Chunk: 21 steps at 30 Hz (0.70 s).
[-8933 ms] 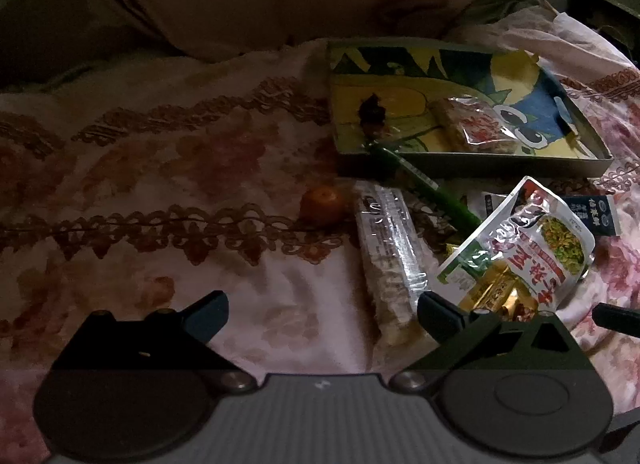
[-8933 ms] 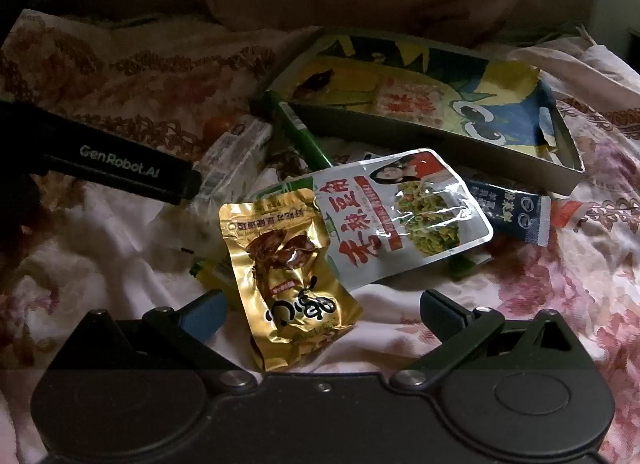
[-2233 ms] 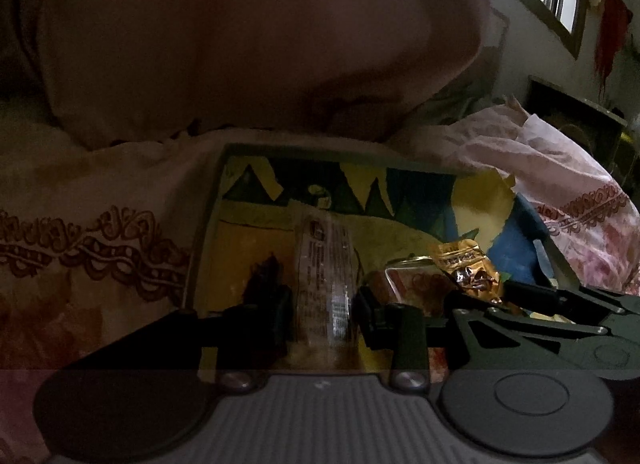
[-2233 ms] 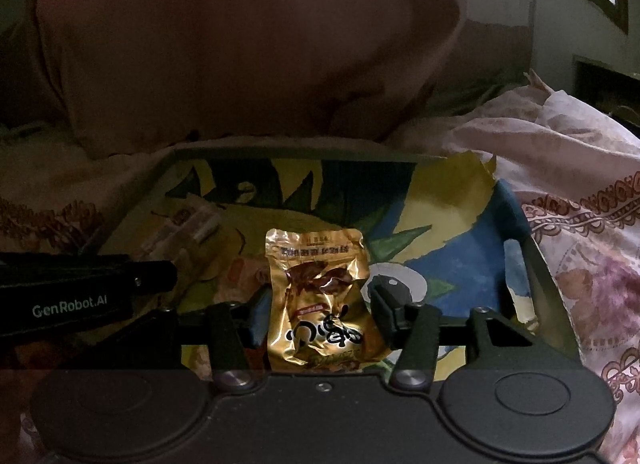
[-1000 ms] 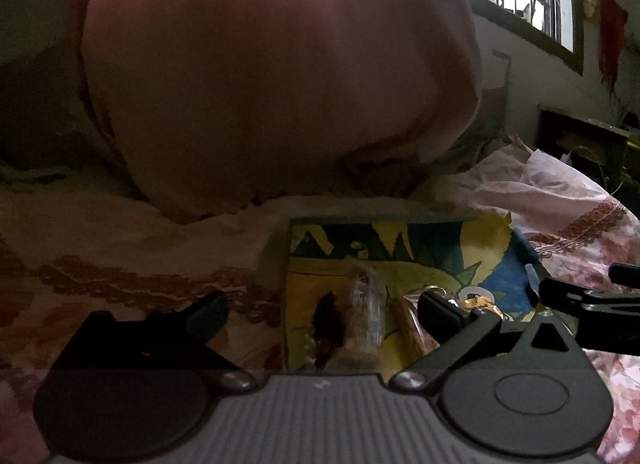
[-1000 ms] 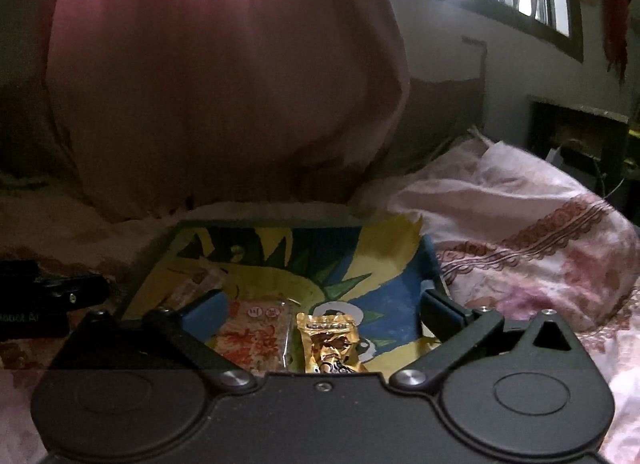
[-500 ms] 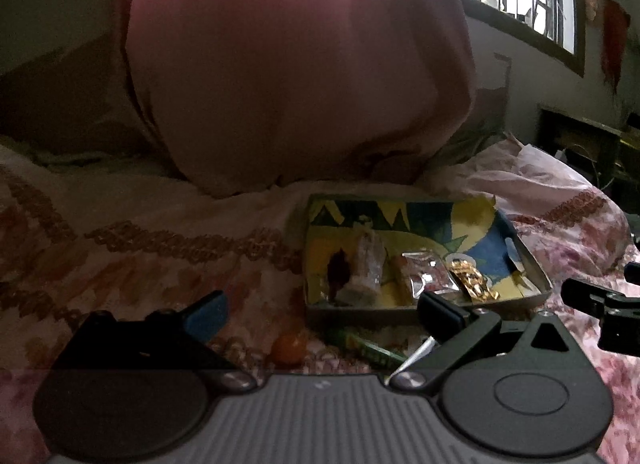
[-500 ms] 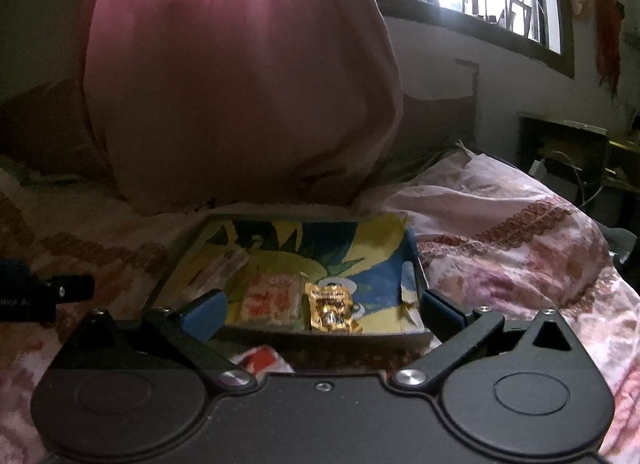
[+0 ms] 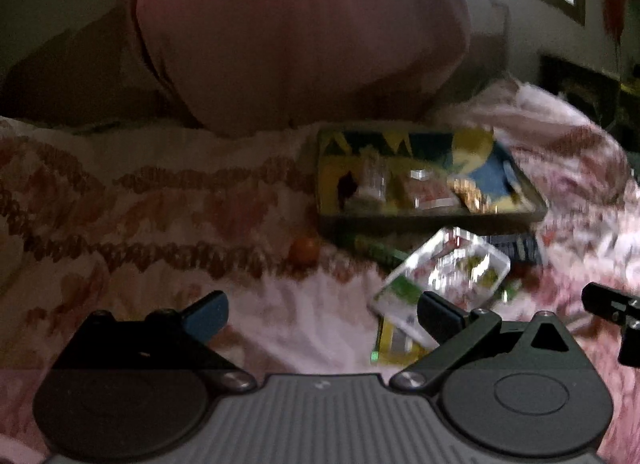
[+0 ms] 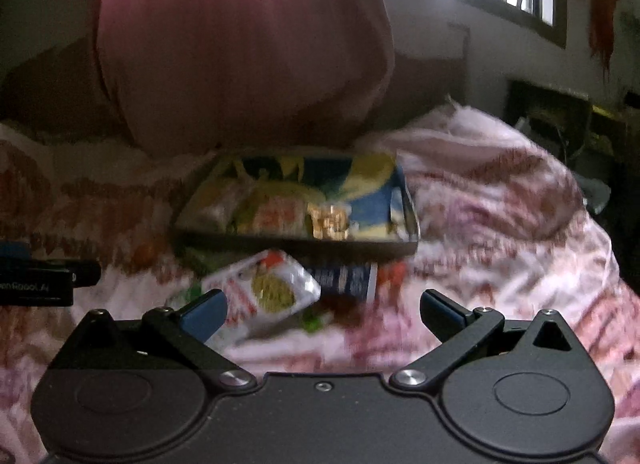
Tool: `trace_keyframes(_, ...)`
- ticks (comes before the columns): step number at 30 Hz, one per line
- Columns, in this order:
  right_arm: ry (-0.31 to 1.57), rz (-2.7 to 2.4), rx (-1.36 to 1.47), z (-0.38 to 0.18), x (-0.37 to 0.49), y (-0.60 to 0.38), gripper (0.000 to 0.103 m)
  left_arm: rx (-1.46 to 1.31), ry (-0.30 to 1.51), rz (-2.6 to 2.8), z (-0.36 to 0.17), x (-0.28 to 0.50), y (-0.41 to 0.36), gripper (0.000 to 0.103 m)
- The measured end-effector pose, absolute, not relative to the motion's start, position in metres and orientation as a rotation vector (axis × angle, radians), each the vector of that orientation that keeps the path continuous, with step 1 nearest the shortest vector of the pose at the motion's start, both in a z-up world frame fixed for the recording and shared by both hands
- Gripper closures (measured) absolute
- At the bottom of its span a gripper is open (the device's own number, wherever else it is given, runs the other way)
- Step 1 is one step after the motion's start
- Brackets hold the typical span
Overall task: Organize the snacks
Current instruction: 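Withdraw both tools and move the right tool toward the white-green pouch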
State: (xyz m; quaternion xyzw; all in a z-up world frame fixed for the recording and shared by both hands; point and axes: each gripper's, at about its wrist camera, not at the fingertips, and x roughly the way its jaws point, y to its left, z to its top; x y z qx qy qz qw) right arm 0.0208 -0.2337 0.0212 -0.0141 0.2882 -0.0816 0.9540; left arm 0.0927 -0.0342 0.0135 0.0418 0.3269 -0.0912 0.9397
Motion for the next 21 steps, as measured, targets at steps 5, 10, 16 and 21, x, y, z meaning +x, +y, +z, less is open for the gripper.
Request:
trace_keyframes(5, 0.642, -0.18, -0.053, 0.012, 0.017, -0.227, 0.001, 0.154, 0.763, -0.193, -0.004, 0.094, -0.043, 0.001)
trace_keyframes(10, 0.708, -0.185, -0.073, 0.003, 0.026, -0.225, 0.001, 0.193, 0.805, -0.199, -0.015, 0.095, -0.051, 0.001)
trace_keyframes(16, 0.761, -0.179, -0.068, -0.005, 0.035, -0.226, 0.001, 0.214, 0.83, -0.201, -0.02, 0.098, -0.055, 0.001)
trace_keyframes(21, 0.793, -0.183, -0.046, -0.01, 0.04, -0.228, 0.001, 0.234, 0.847, -0.206, -0.024, 0.099, -0.06, 0.001)
